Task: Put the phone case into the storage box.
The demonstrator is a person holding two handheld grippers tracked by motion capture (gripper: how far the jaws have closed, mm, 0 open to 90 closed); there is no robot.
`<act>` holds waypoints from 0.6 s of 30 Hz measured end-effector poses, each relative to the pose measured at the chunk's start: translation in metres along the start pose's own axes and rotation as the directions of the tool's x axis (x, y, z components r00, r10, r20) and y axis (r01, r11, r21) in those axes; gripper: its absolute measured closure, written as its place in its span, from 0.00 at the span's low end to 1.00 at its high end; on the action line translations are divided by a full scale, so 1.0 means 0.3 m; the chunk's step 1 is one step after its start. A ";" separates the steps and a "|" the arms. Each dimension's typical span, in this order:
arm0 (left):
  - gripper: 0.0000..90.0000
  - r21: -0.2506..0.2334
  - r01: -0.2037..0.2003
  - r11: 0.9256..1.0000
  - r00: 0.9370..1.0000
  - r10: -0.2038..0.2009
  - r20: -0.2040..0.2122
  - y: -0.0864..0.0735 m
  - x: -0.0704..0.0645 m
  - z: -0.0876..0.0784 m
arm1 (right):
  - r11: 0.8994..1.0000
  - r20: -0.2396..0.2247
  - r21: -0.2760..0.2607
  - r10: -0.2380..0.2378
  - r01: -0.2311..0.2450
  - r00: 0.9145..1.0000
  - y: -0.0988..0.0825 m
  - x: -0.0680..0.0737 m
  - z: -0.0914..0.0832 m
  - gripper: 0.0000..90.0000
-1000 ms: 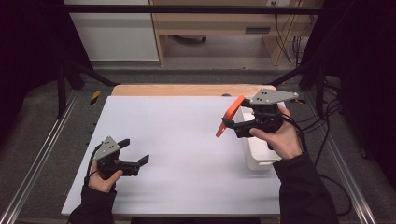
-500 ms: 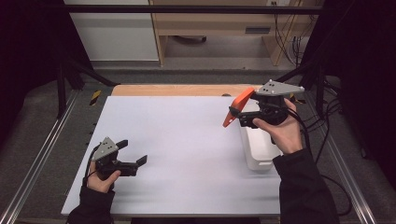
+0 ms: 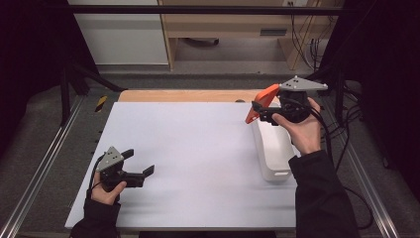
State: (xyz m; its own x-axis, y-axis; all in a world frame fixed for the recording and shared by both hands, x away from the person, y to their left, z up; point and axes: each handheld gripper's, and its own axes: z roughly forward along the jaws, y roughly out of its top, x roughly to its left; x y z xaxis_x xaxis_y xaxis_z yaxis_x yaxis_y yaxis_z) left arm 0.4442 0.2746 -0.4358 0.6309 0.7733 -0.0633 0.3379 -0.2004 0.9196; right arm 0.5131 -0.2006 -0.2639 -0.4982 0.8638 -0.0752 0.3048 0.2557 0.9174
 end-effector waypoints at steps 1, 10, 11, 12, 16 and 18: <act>0.00 0.000 -0.001 1.000 1.000 0.001 0.000 0.000 0.000 0.000 | 1.000 0.007 0.001 0.006 -0.006 1.000 0.001 -0.004 0.003 0.18; 0.00 -0.005 0.001 1.000 1.000 -0.001 -0.004 -0.001 0.003 -0.001 | 0.999 0.061 0.003 0.035 -0.035 0.998 0.003 -0.044 0.031 0.18; 0.00 -0.002 -0.002 1.000 1.000 0.002 -0.005 -0.002 0.003 -0.001 | 0.999 0.065 0.002 0.037 -0.038 0.997 0.004 -0.047 0.034 0.18; 0.00 -0.002 -0.002 1.000 1.000 0.002 -0.006 -0.002 0.003 0.000 | 0.999 0.070 0.002 0.040 -0.040 0.997 0.005 -0.051 0.036 0.18; 0.00 -0.003 0.000 1.000 1.000 0.000 -0.006 -0.002 0.004 -0.001 | 0.999 0.091 0.006 0.048 -0.048 0.995 0.005 -0.064 0.049 0.18; 0.00 -0.004 0.002 1.000 1.000 -0.002 -0.007 -0.002 0.005 -0.001 | 0.998 0.100 0.009 0.053 -0.054 0.994 0.005 -0.069 0.056 0.18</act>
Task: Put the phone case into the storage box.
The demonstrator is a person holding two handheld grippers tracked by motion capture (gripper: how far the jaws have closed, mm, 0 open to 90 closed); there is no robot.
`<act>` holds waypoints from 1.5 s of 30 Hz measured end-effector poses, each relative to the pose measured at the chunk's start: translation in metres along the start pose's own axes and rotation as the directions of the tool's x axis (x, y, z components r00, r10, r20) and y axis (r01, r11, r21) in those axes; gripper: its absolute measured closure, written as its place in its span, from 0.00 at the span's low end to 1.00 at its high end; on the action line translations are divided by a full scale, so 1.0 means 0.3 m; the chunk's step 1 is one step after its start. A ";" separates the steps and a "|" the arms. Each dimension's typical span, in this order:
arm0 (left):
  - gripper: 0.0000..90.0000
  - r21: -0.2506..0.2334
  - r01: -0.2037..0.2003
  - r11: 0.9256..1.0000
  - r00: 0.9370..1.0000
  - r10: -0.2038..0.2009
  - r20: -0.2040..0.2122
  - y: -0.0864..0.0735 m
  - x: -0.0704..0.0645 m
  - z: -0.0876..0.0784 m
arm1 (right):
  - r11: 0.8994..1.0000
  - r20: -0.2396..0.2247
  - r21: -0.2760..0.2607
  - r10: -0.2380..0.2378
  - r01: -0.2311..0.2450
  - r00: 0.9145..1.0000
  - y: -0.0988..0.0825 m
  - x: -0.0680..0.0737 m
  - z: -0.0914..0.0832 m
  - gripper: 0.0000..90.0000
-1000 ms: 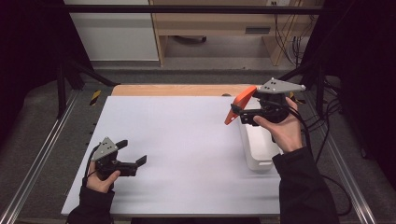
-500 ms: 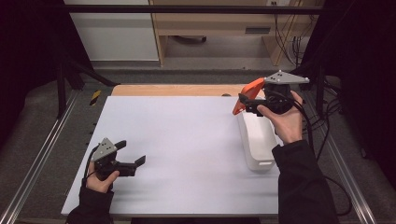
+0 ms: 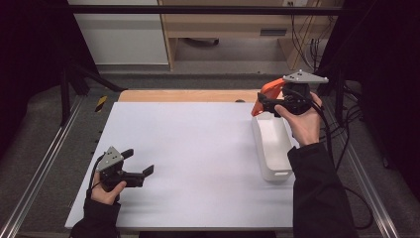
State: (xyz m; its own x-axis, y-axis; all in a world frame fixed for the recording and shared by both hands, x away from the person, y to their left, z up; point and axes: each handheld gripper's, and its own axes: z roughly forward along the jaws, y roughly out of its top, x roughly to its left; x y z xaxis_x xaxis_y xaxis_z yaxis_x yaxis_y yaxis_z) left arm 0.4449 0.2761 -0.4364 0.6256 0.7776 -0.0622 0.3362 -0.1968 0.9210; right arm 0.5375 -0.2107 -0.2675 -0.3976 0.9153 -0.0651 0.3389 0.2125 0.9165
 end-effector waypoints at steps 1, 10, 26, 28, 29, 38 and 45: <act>0.00 0.000 0.001 1.000 1.000 -0.001 0.001 0.000 0.000 0.001 | 1.000 0.005 0.001 0.001 -0.001 1.000 0.000 -0.002 0.004 0.18; 0.00 0.007 -0.003 1.000 1.000 0.003 0.002 -0.002 -0.002 0.005 | 1.000 0.052 0.015 0.016 -0.017 0.998 -0.003 -0.021 0.035 0.18; 0.00 0.017 -0.005 1.000 1.000 0.004 0.005 -0.006 0.003 0.013 | 0.996 0.115 0.059 0.053 -0.060 0.992 -0.024 -0.059 0.117 0.18; 0.00 0.017 -0.004 1.000 1.000 0.004 0.006 -0.006 0.004 0.013 | 0.996 0.123 0.065 0.053 -0.061 0.991 -0.025 -0.062 0.127 0.18; 0.00 0.016 -0.004 1.000 1.000 0.004 0.006 -0.006 0.004 0.013 | 0.996 0.124 0.070 0.051 -0.060 0.991 -0.026 -0.064 0.133 0.18; 0.00 0.020 -0.008 1.000 1.000 0.007 0.008 -0.007 0.003 0.017 | 0.992 0.156 0.099 0.067 -0.083 0.986 -0.041 -0.076 0.183 0.18; 0.00 0.023 -0.009 1.000 1.000 0.009 0.010 -0.008 0.004 0.018 | 0.987 0.179 0.129 0.070 -0.093 0.981 -0.065 -0.080 0.229 0.18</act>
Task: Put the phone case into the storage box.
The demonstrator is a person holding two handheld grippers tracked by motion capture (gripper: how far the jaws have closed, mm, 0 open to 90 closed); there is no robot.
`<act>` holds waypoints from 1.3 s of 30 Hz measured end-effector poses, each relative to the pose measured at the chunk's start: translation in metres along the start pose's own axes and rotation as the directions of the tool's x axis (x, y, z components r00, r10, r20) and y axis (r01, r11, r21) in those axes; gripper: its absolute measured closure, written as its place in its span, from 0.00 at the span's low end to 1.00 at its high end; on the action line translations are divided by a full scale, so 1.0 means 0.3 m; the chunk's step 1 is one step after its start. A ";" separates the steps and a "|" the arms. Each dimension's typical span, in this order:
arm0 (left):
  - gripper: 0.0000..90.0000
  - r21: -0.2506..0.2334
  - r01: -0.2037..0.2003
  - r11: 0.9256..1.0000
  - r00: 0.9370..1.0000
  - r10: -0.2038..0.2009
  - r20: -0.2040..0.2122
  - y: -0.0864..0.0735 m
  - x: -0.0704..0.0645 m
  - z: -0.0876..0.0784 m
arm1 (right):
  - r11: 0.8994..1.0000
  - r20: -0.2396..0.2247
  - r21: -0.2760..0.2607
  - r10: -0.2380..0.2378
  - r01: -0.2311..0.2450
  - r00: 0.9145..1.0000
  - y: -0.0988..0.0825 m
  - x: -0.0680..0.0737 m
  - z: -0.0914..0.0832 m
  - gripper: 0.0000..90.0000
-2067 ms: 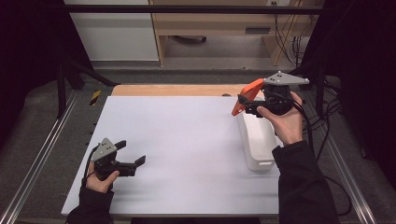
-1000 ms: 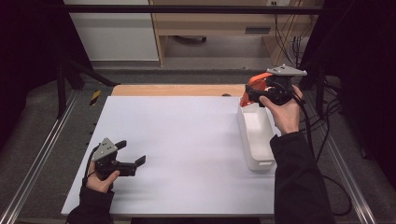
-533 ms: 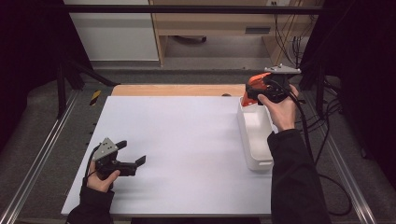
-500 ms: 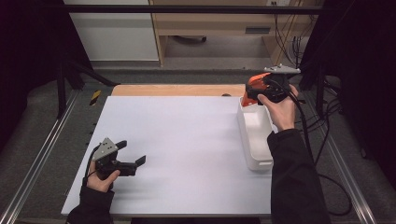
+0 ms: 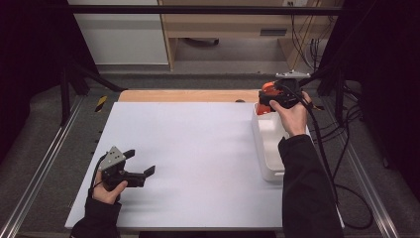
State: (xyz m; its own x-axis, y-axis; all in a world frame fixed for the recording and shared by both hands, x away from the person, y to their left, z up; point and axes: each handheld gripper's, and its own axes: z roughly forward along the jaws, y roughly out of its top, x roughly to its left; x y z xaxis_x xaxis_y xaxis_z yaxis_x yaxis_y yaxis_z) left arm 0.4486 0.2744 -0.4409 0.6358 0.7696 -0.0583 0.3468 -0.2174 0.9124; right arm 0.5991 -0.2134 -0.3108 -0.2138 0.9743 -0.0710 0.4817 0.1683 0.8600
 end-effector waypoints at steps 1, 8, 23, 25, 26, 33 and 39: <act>0.00 0.001 0.000 1.000 1.000 0.000 -0.001 0.000 0.000 0.000 | 1.000 0.006 0.003 -0.005 0.005 1.000 -0.003 0.001 0.006 0.18; 0.00 0.003 -0.004 1.000 1.000 0.004 0.003 0.000 -0.002 0.003 | 1.000 0.029 0.021 0.005 -0.006 1.000 -0.013 -0.002 0.043 0.18; 0.00 0.006 -0.004 1.000 1.000 0.004 0.004 -0.001 -0.002 0.006 | 0.999 0.041 0.032 0.038 -0.039 0.998 -0.027 -0.010 0.105 0.18; 0.00 0.007 -0.004 1.000 1.000 0.004 0.003 -0.002 -0.002 0.007 | 0.998 0.044 0.035 0.042 -0.044 0.998 -0.032 -0.010 0.114 0.18; 0.00 0.006 -0.004 1.000 1.000 0.004 0.004 -0.002 -0.002 0.007 | 0.998 0.045 0.039 0.044 -0.045 0.998 -0.035 -0.009 0.119 0.18; 0.00 0.013 -0.007 1.000 1.000 0.007 0.004 -0.003 -0.004 0.012 | 0.997 0.054 0.053 0.056 -0.059 0.997 -0.052 -0.013 0.153 0.18; 0.00 0.014 -0.008 1.000 1.000 0.008 0.004 -0.004 -0.003 0.012 | 0.996 0.062 0.064 0.066 -0.070 0.996 -0.070 -0.016 0.179 0.18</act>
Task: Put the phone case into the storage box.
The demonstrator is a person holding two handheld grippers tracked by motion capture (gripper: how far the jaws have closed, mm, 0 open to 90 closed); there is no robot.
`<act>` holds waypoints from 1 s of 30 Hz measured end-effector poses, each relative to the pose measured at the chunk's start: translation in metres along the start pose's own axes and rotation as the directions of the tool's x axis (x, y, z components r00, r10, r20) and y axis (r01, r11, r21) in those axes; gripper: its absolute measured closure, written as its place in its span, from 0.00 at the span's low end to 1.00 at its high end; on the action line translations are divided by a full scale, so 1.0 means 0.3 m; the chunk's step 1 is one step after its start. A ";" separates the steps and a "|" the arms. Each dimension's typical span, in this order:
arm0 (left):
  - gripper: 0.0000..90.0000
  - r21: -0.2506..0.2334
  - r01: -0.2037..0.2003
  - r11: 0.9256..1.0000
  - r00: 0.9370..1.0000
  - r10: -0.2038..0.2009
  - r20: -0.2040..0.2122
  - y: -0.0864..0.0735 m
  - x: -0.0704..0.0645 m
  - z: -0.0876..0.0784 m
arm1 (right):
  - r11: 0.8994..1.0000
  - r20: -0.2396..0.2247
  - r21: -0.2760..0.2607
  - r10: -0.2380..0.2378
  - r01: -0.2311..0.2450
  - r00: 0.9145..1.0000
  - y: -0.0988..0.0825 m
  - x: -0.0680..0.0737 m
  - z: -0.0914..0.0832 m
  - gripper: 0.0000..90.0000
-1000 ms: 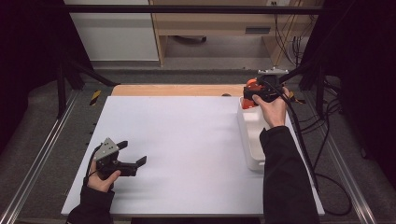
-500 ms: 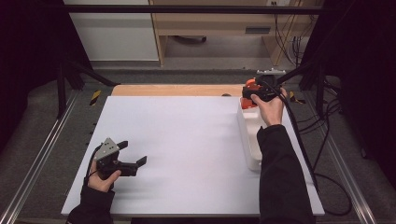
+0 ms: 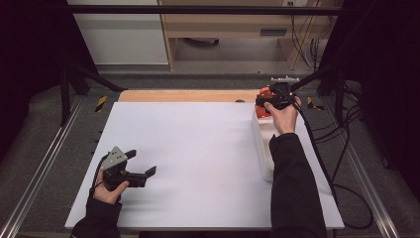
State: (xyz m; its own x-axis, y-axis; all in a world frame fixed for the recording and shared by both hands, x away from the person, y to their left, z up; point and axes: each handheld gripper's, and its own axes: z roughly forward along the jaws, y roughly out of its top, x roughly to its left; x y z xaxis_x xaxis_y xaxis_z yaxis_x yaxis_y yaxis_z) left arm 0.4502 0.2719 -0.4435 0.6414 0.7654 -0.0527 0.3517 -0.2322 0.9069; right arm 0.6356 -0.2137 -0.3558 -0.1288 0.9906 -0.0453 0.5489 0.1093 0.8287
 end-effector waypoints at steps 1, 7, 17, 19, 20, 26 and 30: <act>0.00 0.001 -0.001 1.000 1.000 0.001 0.000 0.000 0.000 0.001 | 1.000 0.005 0.002 -0.001 0.001 1.000 -0.002 0.000 0.004 0.18; 0.00 0.005 -0.004 1.000 1.000 0.004 -0.001 -0.001 -0.002 0.003 | 1.000 0.003 0.012 0.009 -0.009 1.000 -0.021 -0.007 0.022 0.18; 0.00 0.009 -0.005 1.000 1.000 0.005 0.000 -0.003 -0.002 0.006 | 0.999 0.001 0.028 0.016 -0.016 1.000 -0.045 -0.019 0.047 0.18; 0.00 0.009 -0.005 1.000 1.000 0.005 -0.001 -0.003 -0.002 0.006 | 0.999 0.003 0.030 0.020 -0.020 1.000 -0.049 -0.020 0.053 0.18; 0.00 0.010 -0.004 1.000 1.000 0.004 -0.001 -0.003 -0.001 0.006 | 0.999 0.004 0.032 0.020 -0.020 1.000 -0.052 -0.021 0.057 0.18; 0.00 0.010 -0.004 1.000 1.000 0.005 -0.002 -0.004 -0.001 0.006 | 0.998 0.010 0.057 0.035 -0.035 0.999 -0.074 -0.032 0.080 0.18; 0.00 0.014 -0.006 1.000 1.000 0.006 -0.002 -0.005 -0.001 0.008 | 0.998 0.007 0.057 0.033 -0.034 0.999 -0.079 -0.032 0.087 0.18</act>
State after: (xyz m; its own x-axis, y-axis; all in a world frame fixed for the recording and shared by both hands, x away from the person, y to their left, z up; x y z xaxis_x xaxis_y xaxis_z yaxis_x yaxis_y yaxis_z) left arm 0.4512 0.2706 -0.4460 0.6419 0.7654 -0.0462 0.3576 -0.2455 0.9010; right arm 0.6452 -0.2237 -0.3896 -0.1045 0.9943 -0.0217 0.5993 0.0803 0.7965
